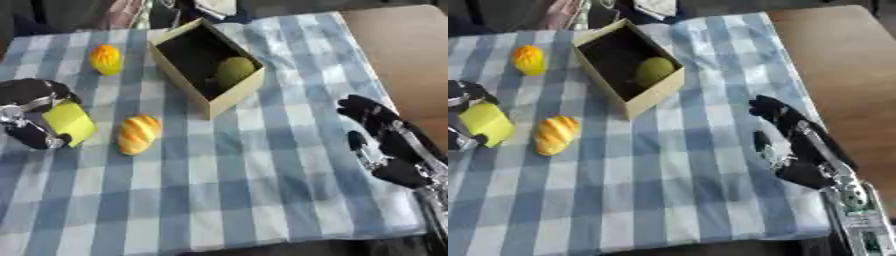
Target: Pick up objects on the table and place them in the box.
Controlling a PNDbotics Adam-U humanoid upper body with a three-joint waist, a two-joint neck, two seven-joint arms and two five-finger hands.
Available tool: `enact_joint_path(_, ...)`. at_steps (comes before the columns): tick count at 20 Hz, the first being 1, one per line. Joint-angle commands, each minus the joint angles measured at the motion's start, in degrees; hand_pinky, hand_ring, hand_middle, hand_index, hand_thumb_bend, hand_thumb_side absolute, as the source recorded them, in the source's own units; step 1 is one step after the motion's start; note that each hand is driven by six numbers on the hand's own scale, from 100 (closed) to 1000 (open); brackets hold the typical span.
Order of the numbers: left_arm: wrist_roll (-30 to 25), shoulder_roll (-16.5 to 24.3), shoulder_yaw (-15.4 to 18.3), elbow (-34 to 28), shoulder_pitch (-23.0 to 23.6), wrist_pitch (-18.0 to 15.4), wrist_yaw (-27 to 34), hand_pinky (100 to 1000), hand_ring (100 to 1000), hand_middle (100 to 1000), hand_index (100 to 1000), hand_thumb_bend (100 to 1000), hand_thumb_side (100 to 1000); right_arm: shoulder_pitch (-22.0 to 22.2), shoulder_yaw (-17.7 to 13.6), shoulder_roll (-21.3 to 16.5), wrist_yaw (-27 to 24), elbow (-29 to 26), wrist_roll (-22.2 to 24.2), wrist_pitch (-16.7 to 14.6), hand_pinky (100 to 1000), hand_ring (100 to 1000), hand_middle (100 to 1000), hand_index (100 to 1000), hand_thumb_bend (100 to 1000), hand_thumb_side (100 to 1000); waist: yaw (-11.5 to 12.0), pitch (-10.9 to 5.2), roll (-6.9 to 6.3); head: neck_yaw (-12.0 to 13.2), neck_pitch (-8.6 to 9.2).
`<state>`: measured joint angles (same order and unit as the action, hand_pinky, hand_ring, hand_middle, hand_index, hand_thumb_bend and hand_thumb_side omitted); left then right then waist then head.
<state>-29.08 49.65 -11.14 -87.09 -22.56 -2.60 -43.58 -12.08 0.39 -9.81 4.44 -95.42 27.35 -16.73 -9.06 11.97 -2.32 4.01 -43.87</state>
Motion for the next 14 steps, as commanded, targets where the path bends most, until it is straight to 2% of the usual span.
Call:
enact_joint_path(1, 0.0, 3.7, 1.9, -3.1, -1.5, 0.5, 2.2, 588, 516, 656, 774, 221, 117, -0.5, -0.2, -0.4, -0.1, -0.6, 0.1, 0.0, 1000, 910, 888, 952, 100, 367, 0.0, -1.27, 0.51, -0.1, -0.25)
enact_joint_path(7, 0.2, 3.9, 2.0, -5.1, -7.2, 1.3, 4.1, 602, 515, 667, 787, 223, 107, -0.6, 0.2, -0.4, -0.2, -0.5, 0.5, 0.0, 1000, 910, 888, 951, 100, 369, -0.6, -1.3, 0.36, 0.4, -0.25)
enact_joint_path(14, 2.6, -1.4, -1.3, -1.9, -16.2, 0.2, 0.8, 615, 522, 679, 801, 205, 110, -1.5, 1.6, 0.0, -0.7, -0.5, 2.0, 0.0, 1000, 910, 889, 952, 100, 371, -3.2, -0.94, 0.03, 1.5, -0.25)
